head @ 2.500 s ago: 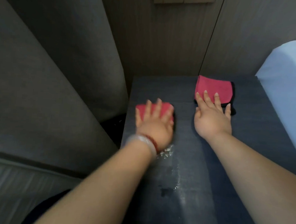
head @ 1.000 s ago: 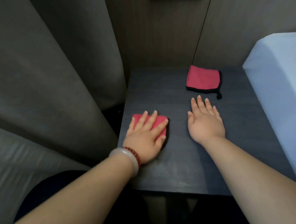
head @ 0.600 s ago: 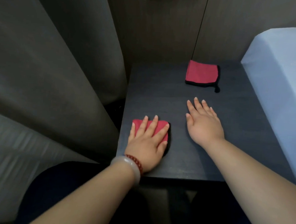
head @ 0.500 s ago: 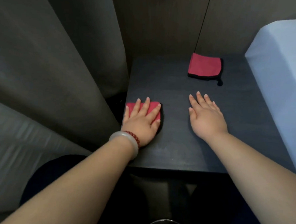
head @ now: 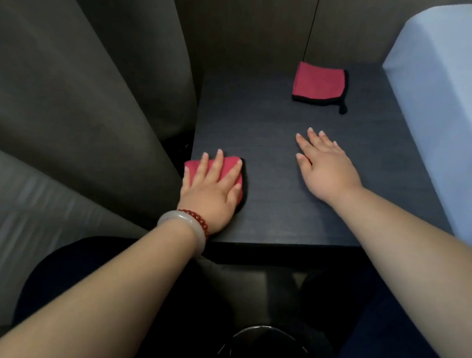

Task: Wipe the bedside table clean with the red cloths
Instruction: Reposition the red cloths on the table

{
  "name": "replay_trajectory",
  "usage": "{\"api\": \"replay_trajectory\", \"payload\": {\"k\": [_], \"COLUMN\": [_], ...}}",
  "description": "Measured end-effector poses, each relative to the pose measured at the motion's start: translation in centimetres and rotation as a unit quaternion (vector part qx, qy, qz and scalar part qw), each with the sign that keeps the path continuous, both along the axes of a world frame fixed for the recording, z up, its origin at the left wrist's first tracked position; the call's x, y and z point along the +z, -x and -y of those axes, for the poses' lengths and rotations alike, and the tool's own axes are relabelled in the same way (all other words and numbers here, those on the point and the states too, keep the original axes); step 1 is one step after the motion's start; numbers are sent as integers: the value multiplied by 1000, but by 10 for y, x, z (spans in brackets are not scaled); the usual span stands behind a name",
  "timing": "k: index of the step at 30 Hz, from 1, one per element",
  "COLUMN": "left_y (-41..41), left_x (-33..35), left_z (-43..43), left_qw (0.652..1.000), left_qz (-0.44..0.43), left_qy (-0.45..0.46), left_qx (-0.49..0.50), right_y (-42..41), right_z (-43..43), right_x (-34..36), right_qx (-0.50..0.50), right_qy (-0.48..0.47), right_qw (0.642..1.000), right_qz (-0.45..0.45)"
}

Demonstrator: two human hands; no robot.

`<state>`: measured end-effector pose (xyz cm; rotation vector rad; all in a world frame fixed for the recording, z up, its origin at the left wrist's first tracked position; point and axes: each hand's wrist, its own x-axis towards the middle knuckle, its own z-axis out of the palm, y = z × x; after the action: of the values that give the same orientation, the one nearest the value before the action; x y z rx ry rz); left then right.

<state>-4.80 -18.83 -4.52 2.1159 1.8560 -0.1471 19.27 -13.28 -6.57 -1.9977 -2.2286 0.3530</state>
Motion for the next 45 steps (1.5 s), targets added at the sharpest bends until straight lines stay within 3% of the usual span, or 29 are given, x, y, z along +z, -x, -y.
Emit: {"api": "replay_trajectory", "payload": {"k": [3, 9, 16, 18, 21, 23, 26, 29, 31, 35, 41, 43, 45], "left_y": [-17, -62, 4, -28, -82, -79, -32, -5, -29, -68, -22, -48, -73], "left_x": [-3, -9, -6, -6, -8, -9, -14, -6, -2, -4, -2, -1, -1], "left_z": [18, 77, 25, 43, 77, 71, 27, -10, 1, 50, -57, -31, 20], "left_qw": [1000, 989, 996, 997, 992, 988, 997, 997, 999, 991, 996, 998, 998], "left_qz": [-6, 48, -29, -18, 45, 40, -3, -17, -20, 7, -36, -36, 2], "left_qy": [-12, -56, -36, -61, -60, -73, -74, -5, -9, -48, 34, 11, -28], "left_qx": [18, -129, 73, 33, -105, -127, -35, 74, 39, -125, 80, 48, -52], "right_y": [-7, -9, -8, -7, -10, -13, -15, -13, -12, -14, -14, -13, -13], "right_z": [3, 3, 3, 3, 1, 1, 1, 1, 0, 2, 1, 1, 1], "right_x": [1, 0, 2, 1, -1, -1, 0, 0, 0, 0, 1, 1, 0], "right_qx": [14, -9, -17, -22, -10, 1, 7, 4, 4, 3, 6, 5, 4], "right_qy": [-3, -11, -1, -1, 3, 5, 8, 6, 4, 1, 4, 2, -2], "right_qw": [1000, 999, 999, 999, 999, 999, 999, 999, 999, 999, 999, 999, 1000], "right_qz": [15, 40, 36, 42, 45, 40, 37, 45, 45, 38, 33, 34, 30]}}
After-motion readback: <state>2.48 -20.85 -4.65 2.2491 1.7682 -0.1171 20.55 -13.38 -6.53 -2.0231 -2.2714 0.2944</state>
